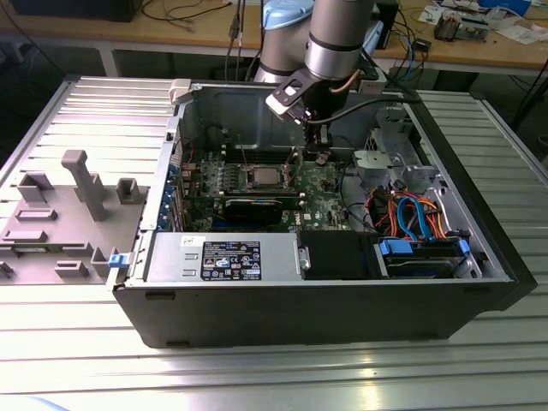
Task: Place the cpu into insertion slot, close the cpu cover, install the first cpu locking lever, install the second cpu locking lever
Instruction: 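Close the cpu cover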
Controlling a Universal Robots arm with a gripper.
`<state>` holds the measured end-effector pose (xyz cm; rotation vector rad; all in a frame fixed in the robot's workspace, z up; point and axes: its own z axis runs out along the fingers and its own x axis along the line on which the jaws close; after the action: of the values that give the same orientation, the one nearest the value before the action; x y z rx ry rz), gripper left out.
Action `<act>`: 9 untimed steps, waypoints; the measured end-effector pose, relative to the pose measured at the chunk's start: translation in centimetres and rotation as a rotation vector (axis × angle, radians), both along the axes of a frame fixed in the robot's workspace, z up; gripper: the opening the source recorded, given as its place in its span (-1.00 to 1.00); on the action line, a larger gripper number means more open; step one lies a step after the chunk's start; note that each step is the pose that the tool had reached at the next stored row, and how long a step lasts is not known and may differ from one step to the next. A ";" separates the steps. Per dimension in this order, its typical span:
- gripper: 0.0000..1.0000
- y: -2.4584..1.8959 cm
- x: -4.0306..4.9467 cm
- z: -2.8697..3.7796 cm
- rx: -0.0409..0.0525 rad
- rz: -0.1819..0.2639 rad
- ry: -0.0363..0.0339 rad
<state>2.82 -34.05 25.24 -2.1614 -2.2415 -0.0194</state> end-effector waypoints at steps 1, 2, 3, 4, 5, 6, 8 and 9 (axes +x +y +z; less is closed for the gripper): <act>-0.79 0.00 -0.02 0.00 -0.0001 0.000 0.0000; -0.79 0.00 -0.02 0.00 -0.0001 0.000 0.0000; -0.79 0.00 -0.03 0.00 0.0000 0.000 0.0000; -0.79 0.00 -0.04 0.00 -0.0001 0.000 0.0000; -0.79 0.00 -0.04 0.00 -0.0001 0.000 0.0001; -0.79 0.00 -0.04 0.00 -0.0001 0.000 0.0000; -0.79 0.00 -0.09 0.00 -0.0001 0.000 0.0001; -0.79 0.00 -0.12 0.00 -0.0001 0.000 0.0001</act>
<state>2.71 -34.05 25.24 -2.1617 -2.2413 -0.0192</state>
